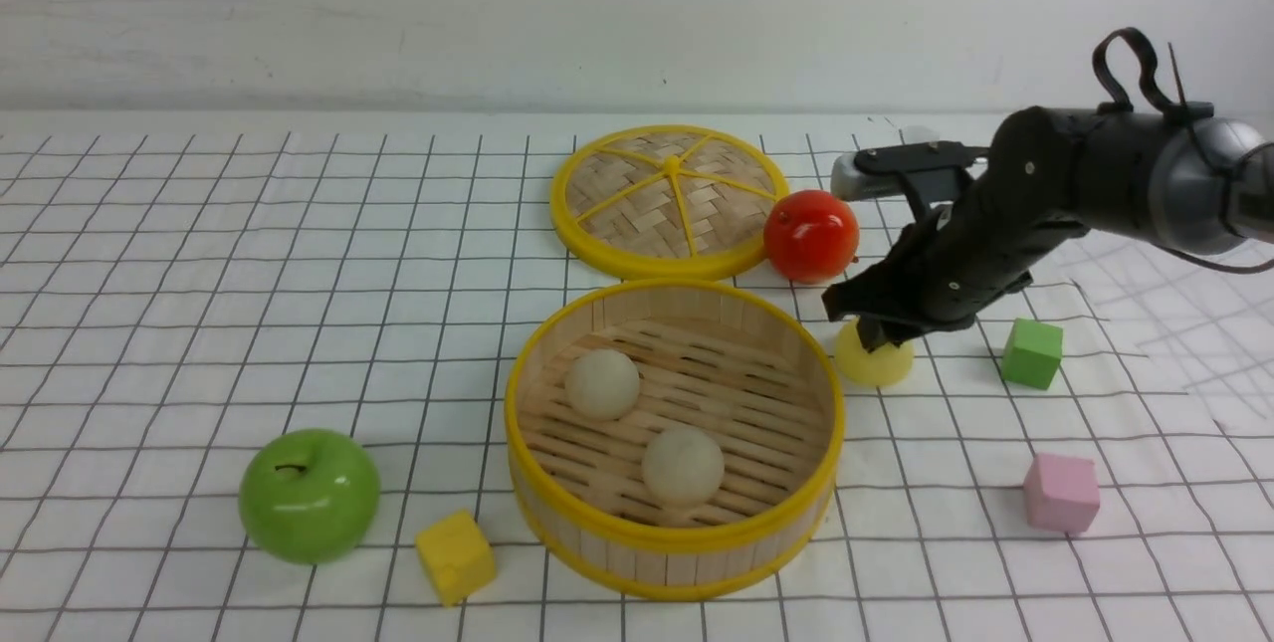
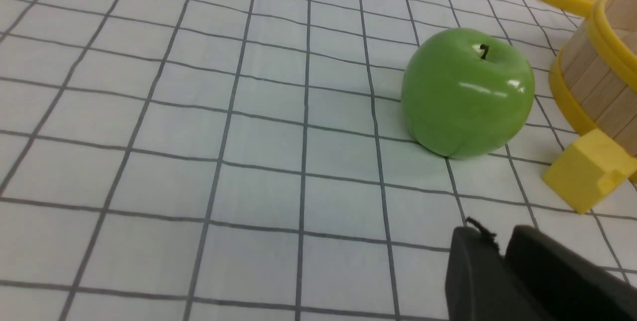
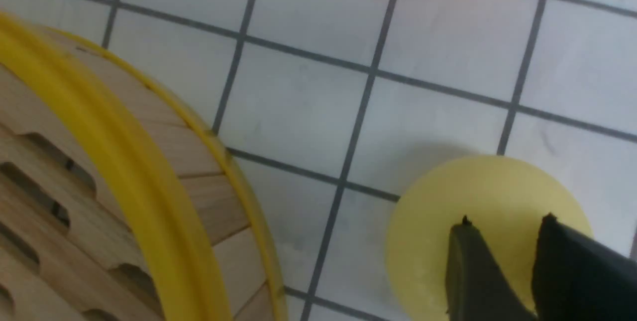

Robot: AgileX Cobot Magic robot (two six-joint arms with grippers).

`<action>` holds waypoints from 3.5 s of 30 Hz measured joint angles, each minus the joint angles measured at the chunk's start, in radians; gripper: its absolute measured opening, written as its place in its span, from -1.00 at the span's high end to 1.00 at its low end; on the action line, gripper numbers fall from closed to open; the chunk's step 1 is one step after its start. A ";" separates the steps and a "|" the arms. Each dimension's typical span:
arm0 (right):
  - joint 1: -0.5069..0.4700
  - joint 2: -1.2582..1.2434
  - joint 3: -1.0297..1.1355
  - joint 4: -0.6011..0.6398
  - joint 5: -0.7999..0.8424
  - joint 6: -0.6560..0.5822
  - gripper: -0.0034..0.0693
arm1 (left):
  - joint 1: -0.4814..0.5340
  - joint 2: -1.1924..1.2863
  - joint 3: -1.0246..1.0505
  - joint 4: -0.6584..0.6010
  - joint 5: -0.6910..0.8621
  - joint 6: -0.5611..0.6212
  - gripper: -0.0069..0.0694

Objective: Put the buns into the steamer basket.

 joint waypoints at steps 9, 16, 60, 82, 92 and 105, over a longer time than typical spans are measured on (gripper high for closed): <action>0.000 0.003 -0.003 0.001 -0.004 0.000 0.74 | 0.000 0.000 0.000 0.000 0.000 0.000 0.59; 0.000 -0.009 -0.005 0.004 0.008 0.000 0.94 | 0.000 0.000 0.000 0.000 0.000 0.000 0.59; 0.178 -0.472 -0.030 0.027 0.201 -0.133 -0.14 | 0.000 0.000 0.000 0.000 0.000 0.000 0.58; -0.032 -1.224 0.776 0.087 -0.164 0.004 0.96 | 0.000 0.000 0.000 0.000 0.000 0.000 0.53; -0.032 -1.339 0.965 0.117 -0.185 0.004 0.95 | 0.000 0.000 0.000 0.000 0.000 0.000 0.50; -0.170 -1.538 1.096 -0.018 -0.189 -0.008 0.93 | 0.000 0.000 0.000 0.000 0.000 0.000 0.48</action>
